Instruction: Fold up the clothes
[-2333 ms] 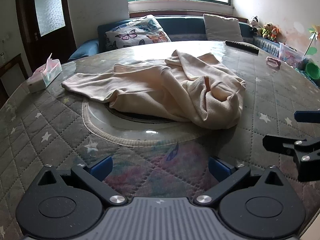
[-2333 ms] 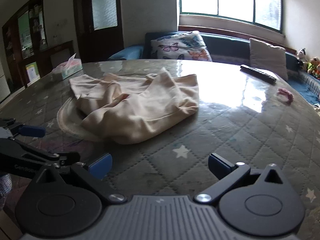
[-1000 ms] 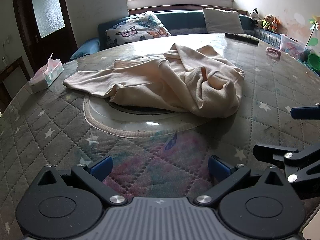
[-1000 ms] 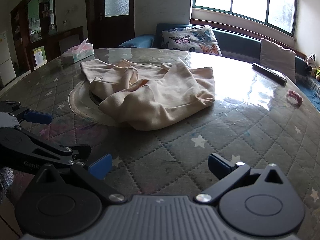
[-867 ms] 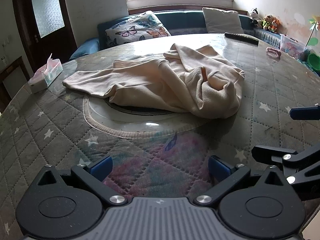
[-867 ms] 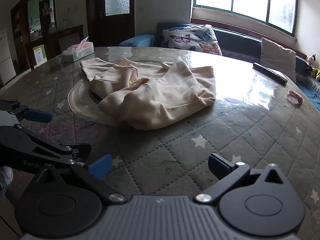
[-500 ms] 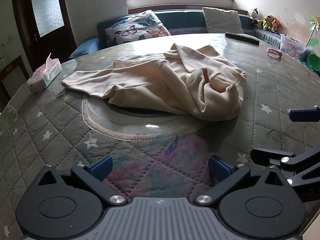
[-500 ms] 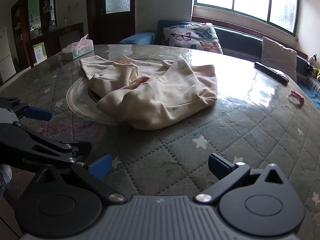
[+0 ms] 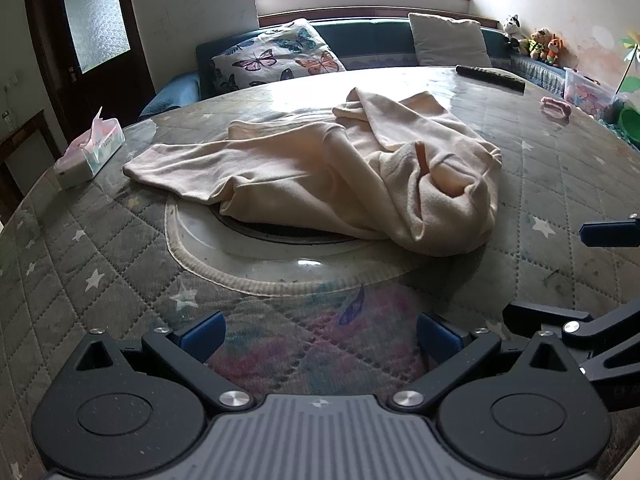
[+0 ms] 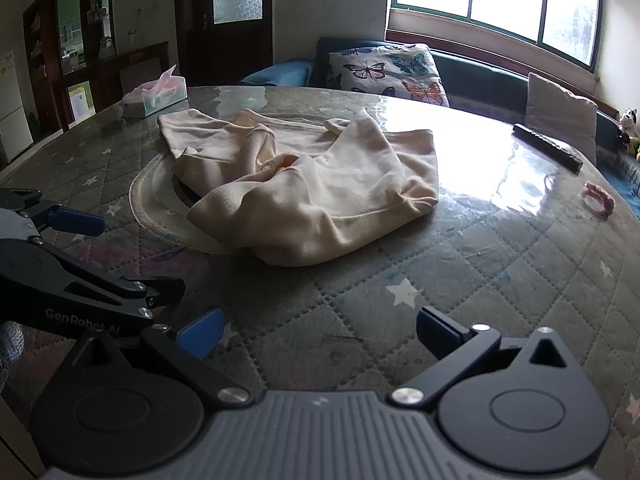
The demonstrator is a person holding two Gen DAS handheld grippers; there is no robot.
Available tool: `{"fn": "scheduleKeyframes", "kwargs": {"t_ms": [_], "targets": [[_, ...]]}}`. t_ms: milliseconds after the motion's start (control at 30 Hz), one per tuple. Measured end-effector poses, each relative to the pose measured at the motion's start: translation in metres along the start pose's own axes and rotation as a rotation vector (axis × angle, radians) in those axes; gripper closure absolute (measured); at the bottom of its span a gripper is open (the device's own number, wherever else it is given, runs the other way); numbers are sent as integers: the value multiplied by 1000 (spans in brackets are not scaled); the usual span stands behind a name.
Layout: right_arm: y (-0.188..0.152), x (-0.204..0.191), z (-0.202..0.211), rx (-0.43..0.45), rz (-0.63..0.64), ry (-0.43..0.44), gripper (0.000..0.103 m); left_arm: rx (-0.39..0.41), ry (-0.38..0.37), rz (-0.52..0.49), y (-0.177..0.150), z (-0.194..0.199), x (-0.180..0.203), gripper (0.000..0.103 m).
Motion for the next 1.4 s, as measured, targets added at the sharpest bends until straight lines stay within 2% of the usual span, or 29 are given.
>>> {"fn": "scheduleKeyframes", "kwargs": {"t_ms": [467,800,1033,1333,1367,1400], "targets": [[10,8,-5,8,8,-5,0,10,23,16,20,-6,-12,0],[40,25,11,77,25,17,0,58,1,68,68,-5,-27,2],[72,51,-7,93,19,-8,1,28,-33,115,104,-32,-19,17],[97,83,-56,54,-35,-18,11,-61,-42,128,136,-82,0,29],[100,87,-63,49,-40,-16,11,-76,-45,130,137,-88,1,32],[103,90,-69,45,-46,-12,12,-90,-51,133,138,-93,1,39]]}}
Point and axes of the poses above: each gripper's, at about its wrist camera, not at the fingertips, and z roughly against the way its jaws point, x to its right, y to its top, the point moved 6 cm from there along -z, roughly the way its jaws point, and after that the axes turned 11 degrees about z, right-handed, at the moved point
